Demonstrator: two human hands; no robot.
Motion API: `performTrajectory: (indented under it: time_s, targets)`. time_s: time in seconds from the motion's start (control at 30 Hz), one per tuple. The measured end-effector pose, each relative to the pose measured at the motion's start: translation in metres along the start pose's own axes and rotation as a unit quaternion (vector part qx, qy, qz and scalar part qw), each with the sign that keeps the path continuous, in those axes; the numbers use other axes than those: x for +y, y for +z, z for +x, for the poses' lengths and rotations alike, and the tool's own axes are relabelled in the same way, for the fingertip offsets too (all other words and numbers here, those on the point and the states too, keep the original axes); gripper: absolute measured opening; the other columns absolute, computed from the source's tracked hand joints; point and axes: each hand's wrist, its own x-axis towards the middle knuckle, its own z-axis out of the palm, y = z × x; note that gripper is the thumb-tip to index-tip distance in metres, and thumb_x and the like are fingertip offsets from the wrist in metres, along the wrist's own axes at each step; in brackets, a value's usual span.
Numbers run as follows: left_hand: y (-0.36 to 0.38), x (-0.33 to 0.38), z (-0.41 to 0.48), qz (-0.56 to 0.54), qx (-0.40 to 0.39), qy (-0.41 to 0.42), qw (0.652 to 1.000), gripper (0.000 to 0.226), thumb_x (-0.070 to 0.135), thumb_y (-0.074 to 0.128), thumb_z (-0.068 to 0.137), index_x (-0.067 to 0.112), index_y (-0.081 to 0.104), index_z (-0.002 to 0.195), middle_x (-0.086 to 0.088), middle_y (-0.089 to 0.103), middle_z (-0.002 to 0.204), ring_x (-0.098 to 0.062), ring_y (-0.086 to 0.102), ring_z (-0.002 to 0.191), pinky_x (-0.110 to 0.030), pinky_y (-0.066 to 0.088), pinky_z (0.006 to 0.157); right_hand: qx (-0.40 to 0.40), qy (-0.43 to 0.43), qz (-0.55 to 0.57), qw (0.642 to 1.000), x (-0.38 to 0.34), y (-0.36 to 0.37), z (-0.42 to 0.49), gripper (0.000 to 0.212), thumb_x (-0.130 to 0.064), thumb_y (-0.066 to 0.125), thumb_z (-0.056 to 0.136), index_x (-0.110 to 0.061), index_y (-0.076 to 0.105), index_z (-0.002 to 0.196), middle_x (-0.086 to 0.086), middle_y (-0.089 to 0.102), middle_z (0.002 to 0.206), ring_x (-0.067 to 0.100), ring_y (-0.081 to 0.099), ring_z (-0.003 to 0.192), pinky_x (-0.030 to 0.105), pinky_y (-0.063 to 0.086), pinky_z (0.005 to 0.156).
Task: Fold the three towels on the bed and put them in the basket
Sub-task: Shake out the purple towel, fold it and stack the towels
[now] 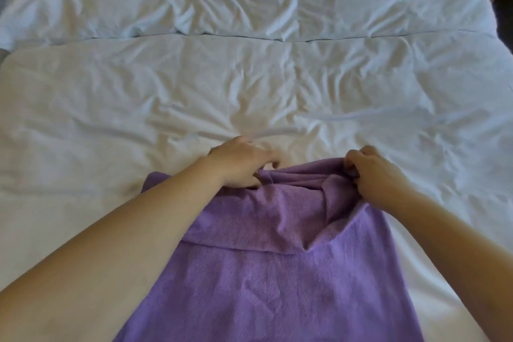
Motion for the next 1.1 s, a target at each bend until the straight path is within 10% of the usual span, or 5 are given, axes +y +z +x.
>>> performTrajectory:
  time_s: [0.33, 0.5, 0.7, 0.97, 1.1]
  targets:
    - [-0.019, -0.098, -0.067, -0.154, 0.377, -0.240, 0.882, 0.022, -0.002, 0.052, 0.084, 0.010, 0.062, 0.099, -0.011, 0.063, 0.104, -0.031, 0.059, 0.097, -0.031, 0.042, 0.081, 0.101, 0.103, 0.030, 0.989, 0.038, -0.041, 0.035, 0.032, 0.010, 0.051, 0.064, -0.020, 0.060, 0.071, 0.013, 0.058, 0.093, 0.037, 0.056, 0.087, 0.040, 0.048, 0.076]
    - [0.005, -0.136, -0.089, -0.246, 0.276, -0.431, 0.823, 0.016, 0.010, 0.052, 0.090, 0.014, 0.057, 0.105, -0.014, 0.059, 0.116, -0.034, 0.057, 0.105, -0.038, 0.045, 0.087, 0.073, 0.144, -0.026, 0.987, 0.020, -0.033, 0.037, 0.027, -0.003, 0.057, 0.073, -0.024, 0.068, 0.086, 0.010, 0.054, 0.116, 0.036, 0.047, 0.108, 0.043, 0.042, 0.093]
    - [-0.001, -0.109, -0.085, -0.514, 0.220, -0.505, 0.658, 0.029, 0.040, 0.052, 0.080, 0.014, 0.063, 0.081, -0.013, 0.069, 0.095, -0.027, 0.066, 0.075, -0.038, 0.054, 0.081, 0.036, -0.129, 0.191, 0.972, -0.120, -0.005, 0.047, 0.011, -0.010, 0.062, 0.082, -0.010, 0.070, 0.089, 0.006, 0.063, 0.097, 0.024, 0.058, 0.092, 0.030, 0.044, 0.085]
    - [0.027, -0.090, -0.091, -0.323, 0.160, -0.428, 0.829, 0.034, 0.037, 0.067, 0.080, 0.015, 0.064, 0.054, 0.003, 0.063, 0.058, -0.018, 0.061, 0.068, -0.029, 0.041, 0.059, -0.215, -0.224, 0.149, 0.939, -0.227, 0.030, 0.045, 0.022, -0.021, 0.051, 0.091, -0.017, 0.069, 0.103, -0.001, 0.067, 0.101, 0.014, 0.055, 0.091, 0.026, 0.043, 0.086]
    - [0.024, -0.087, -0.089, -0.469, 0.197, -0.352, 0.786, 0.016, 0.019, 0.055, 0.092, 0.011, 0.065, 0.083, -0.004, 0.067, 0.077, -0.023, 0.065, 0.077, -0.033, 0.051, 0.068, -0.301, -0.241, 0.151, 0.910, -0.227, 0.033, 0.034, 0.016, -0.026, 0.055, 0.088, -0.030, 0.069, 0.094, -0.022, 0.062, 0.080, -0.007, 0.055, 0.075, 0.011, 0.040, 0.070]
